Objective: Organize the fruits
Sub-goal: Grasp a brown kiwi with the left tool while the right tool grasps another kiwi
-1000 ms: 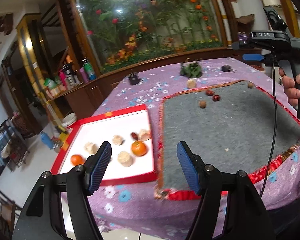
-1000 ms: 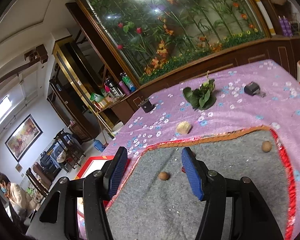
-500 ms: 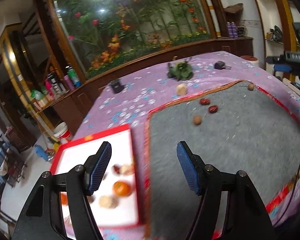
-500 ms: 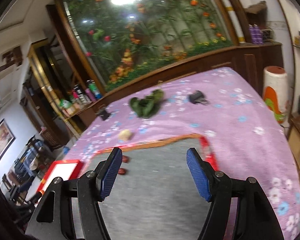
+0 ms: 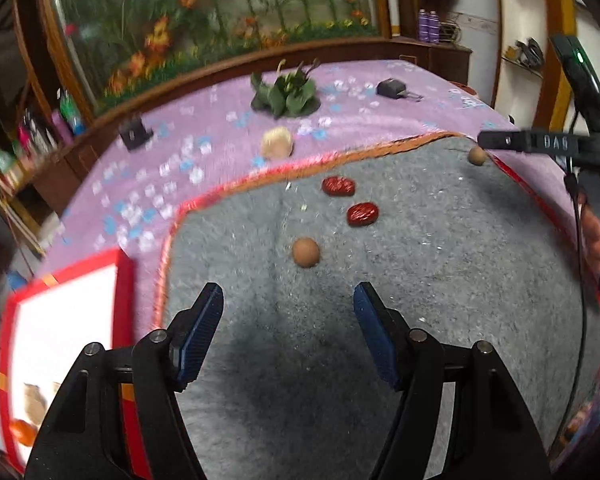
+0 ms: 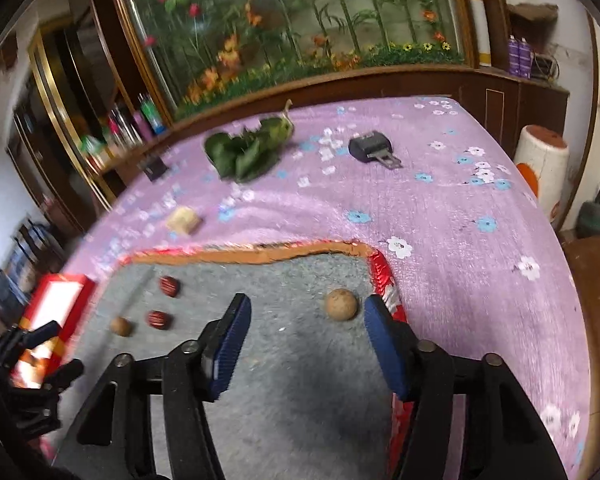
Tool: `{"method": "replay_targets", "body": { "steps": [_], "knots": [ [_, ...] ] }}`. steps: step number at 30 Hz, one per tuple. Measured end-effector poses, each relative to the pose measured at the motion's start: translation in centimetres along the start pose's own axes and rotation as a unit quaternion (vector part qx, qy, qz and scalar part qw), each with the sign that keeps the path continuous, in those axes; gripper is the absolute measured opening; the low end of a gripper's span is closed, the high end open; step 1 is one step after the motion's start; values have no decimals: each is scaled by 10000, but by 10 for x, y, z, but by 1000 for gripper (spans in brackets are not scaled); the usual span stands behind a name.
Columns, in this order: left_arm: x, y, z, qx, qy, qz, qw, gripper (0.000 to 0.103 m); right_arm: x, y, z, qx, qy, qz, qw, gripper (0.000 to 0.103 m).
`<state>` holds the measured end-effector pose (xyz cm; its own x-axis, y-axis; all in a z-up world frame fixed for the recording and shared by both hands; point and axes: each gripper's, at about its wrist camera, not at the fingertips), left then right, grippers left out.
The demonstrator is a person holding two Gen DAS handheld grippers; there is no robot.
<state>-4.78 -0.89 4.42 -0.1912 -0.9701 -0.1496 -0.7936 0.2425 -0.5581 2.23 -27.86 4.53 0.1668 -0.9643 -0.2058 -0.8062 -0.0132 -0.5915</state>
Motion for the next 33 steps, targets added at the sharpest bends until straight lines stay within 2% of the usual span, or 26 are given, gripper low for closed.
{"method": "replay_targets", "body": {
  "steps": [6,11,16,18,23,26,33],
  "knots": [
    [-8,-15,21,-195,117,-139,9996,67,0,3,34,-462,94,-21,9989,48],
    [-5,-25,39,-349,179,-144,9991,67,4,6,34,-431,79,-54,9990,42],
    [-2,-28,51,-437,374,-145,9982,53,5,6,34,-421,-11,-43,9991,42],
    [-1,-27,54,-458,348,-106,9983,51,5,5,34,-415,-17,-43,9991,42],
    [-6,-31,57,-435,428,-159,9980,48,5,2,33,-376,-260,83,9989,46],
    [-8,-31,60,-421,445,-181,9980,45,1,1,35,-355,-141,33,9993,47],
    [-11,-30,61,-358,499,-229,9978,46,-1,-4,35,-247,-307,206,9990,47]
  ]
}}
Point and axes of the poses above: each gripper's, at about its wrist camera, not at the fingertips, and z roughly the way its jaws point, x to its right, y to its underside, and after that the axes turned 7 degrees about -x, right-handed
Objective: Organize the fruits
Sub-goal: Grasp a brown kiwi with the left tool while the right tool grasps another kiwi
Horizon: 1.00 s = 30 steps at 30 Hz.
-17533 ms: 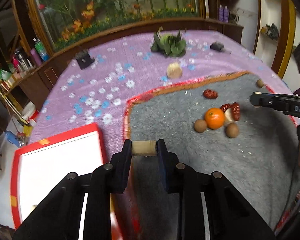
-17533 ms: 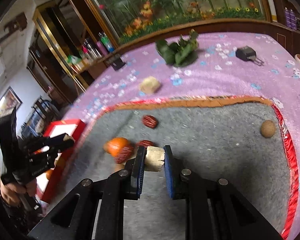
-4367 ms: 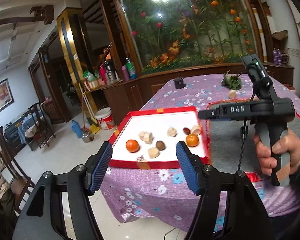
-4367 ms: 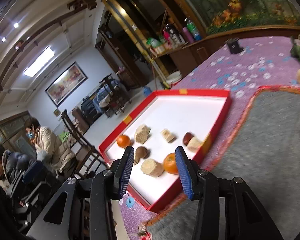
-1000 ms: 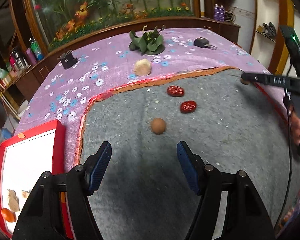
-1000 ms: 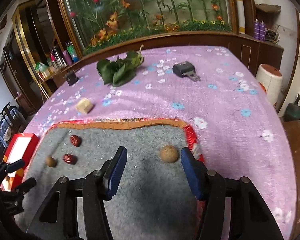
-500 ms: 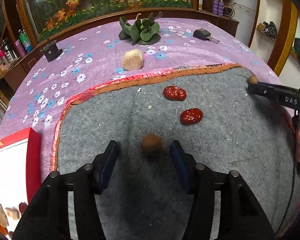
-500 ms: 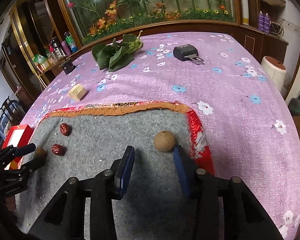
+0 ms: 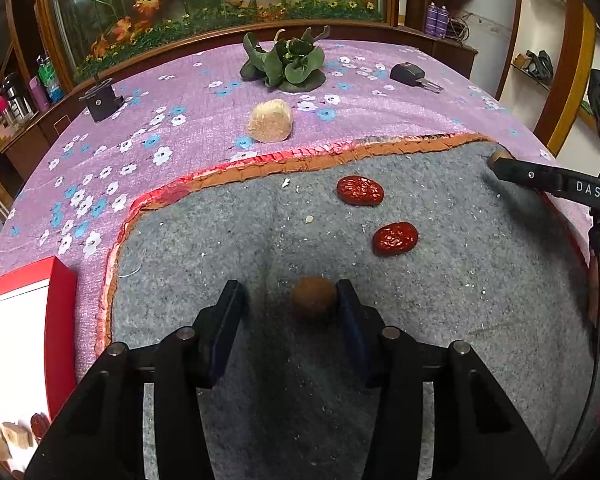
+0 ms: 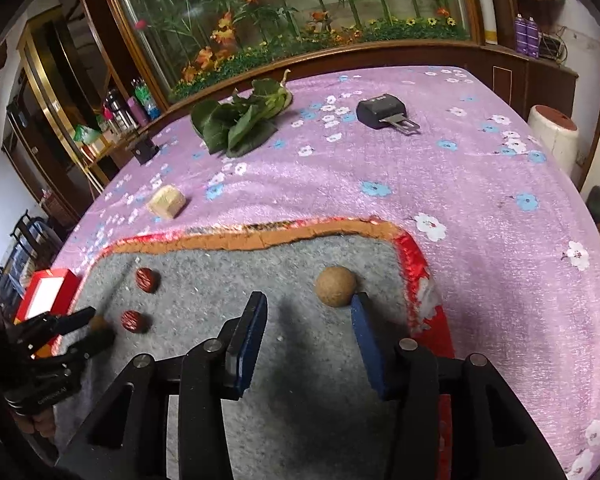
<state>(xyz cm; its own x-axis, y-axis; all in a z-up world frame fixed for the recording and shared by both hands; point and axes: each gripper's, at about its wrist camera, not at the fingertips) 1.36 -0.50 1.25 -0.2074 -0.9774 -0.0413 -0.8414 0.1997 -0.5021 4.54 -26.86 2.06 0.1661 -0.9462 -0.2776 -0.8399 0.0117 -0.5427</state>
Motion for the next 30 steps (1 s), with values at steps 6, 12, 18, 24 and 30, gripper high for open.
{"method": "replay_targets", "body": {
  "steps": [6,12,18,24,30],
  "knots": [
    [-2,-1,2,2,41,-35,10000,46,-7,-5,-8,280,-19,4,9996,47],
    [-3,-2,3,-7,67,-12,10000,46,-11,-11,7,159,319,-6,9994,47],
    [-3,-3,3,-20,85,-12,10000,46,0,-16,18,3,228,339,9992,43],
    [-6,-4,4,-33,91,-98,9999,40,9,-20,21,11,190,615,9979,26],
    [-10,-4,3,-51,0,-209,9998,25,18,-22,20,31,-120,801,9967,23]
  ]
}}
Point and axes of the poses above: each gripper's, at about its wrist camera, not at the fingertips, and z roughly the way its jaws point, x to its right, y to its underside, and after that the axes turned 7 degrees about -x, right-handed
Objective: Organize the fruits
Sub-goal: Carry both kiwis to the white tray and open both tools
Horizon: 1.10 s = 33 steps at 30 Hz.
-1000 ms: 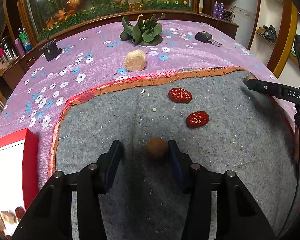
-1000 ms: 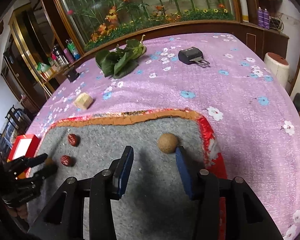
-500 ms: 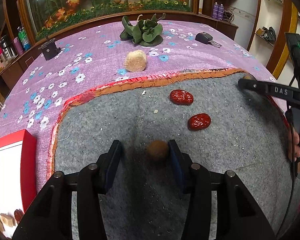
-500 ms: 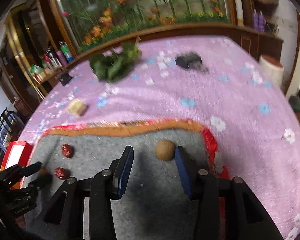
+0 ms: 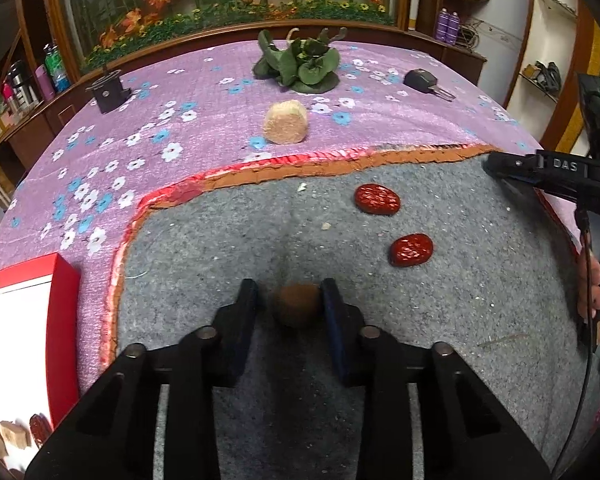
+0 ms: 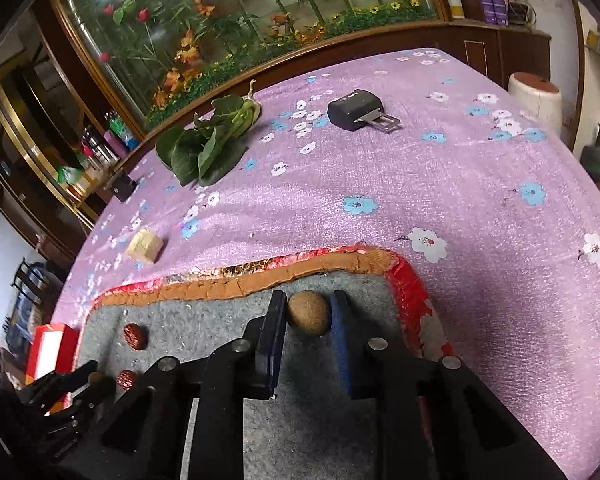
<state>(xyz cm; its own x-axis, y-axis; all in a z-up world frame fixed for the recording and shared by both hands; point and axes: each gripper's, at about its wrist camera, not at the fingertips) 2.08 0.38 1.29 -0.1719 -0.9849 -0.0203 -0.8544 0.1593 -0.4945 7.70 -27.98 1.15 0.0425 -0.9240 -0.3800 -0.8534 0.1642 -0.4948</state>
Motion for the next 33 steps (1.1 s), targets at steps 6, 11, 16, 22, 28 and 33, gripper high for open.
{"method": "replay_targets", "body": {
  "steps": [6,11,16,22,28,33],
  "knots": [
    [-5,8,-9,59,-94,-212,9997,19,-3,1,-18,278,-443,-59,9986,23],
    [-8,19,-34,360,-241,-264,9987,19,-13,6,-45,691,-762,-140,9946,23],
    [-24,35,-72,671,-266,-394,9966,19,-35,15,-70,927,-918,-403,9906,23],
    [-48,65,-117,1032,-416,-645,9917,19,-86,34,-77,751,-1402,-765,9843,23],
    [-76,105,-150,1265,-1074,-863,9823,20,-174,61,-65,299,-2123,-1349,9674,22],
    [-120,133,-161,1182,-1629,-1412,9693,20,-269,89,-34,-163,-2687,-1836,9454,22]
  ]
}}
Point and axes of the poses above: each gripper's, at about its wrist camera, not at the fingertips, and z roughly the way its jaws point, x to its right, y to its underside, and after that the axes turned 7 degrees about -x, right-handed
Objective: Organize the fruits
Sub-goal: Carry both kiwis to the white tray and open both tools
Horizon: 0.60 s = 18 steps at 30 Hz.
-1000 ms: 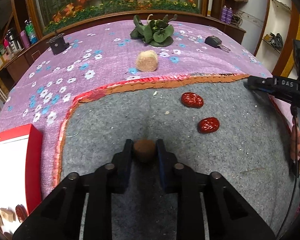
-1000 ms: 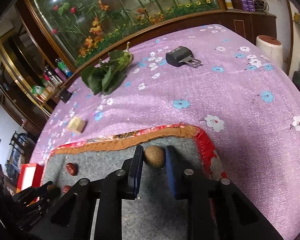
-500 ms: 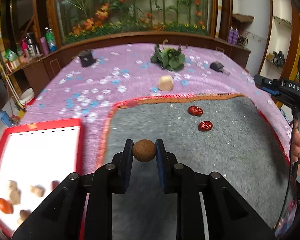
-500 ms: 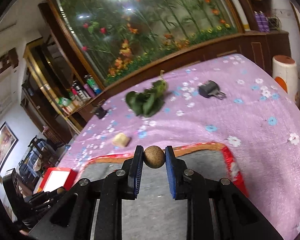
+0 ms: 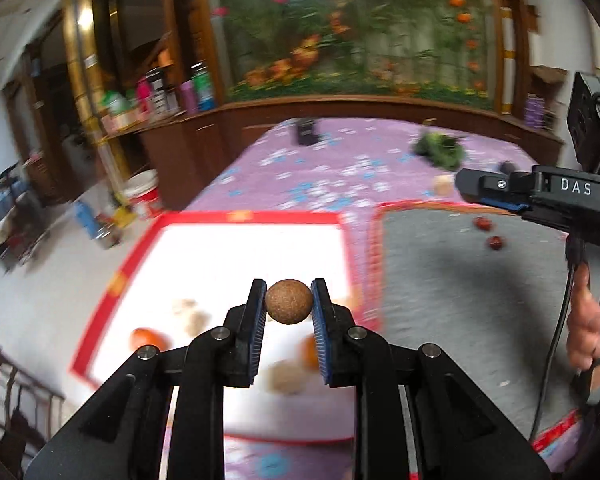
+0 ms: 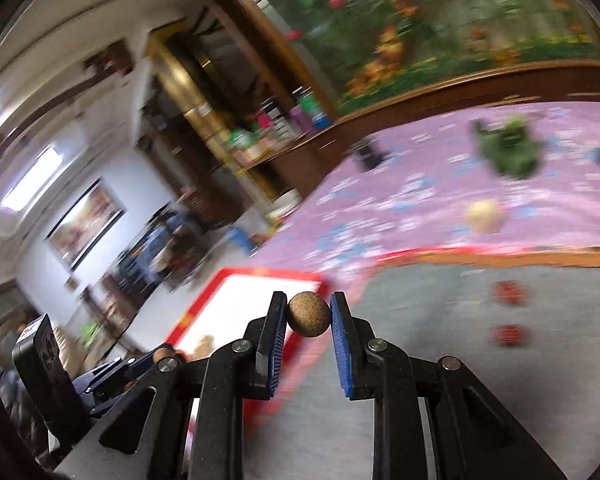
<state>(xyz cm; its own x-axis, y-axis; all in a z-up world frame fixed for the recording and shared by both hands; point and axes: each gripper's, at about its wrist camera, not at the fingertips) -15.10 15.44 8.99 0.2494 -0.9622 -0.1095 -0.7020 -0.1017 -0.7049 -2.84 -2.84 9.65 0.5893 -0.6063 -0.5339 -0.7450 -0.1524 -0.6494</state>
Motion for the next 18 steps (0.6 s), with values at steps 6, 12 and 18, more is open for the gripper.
{"method": "replay_targets", "body": {
  "steps": [6,12,18],
  "knots": [
    [-44,13,17,-160,-642,-438,9968,20,-53,12,89,-589,-630,-40,9963,22],
    [-64,17,38,-302,-968,-499,9936,20,-50,36,114,-808,-496,-321,9950,22],
    [-65,24,46,-407,-939,-500,9935,20,-37,40,111,-796,-220,-449,9956,22]
  ]
}}
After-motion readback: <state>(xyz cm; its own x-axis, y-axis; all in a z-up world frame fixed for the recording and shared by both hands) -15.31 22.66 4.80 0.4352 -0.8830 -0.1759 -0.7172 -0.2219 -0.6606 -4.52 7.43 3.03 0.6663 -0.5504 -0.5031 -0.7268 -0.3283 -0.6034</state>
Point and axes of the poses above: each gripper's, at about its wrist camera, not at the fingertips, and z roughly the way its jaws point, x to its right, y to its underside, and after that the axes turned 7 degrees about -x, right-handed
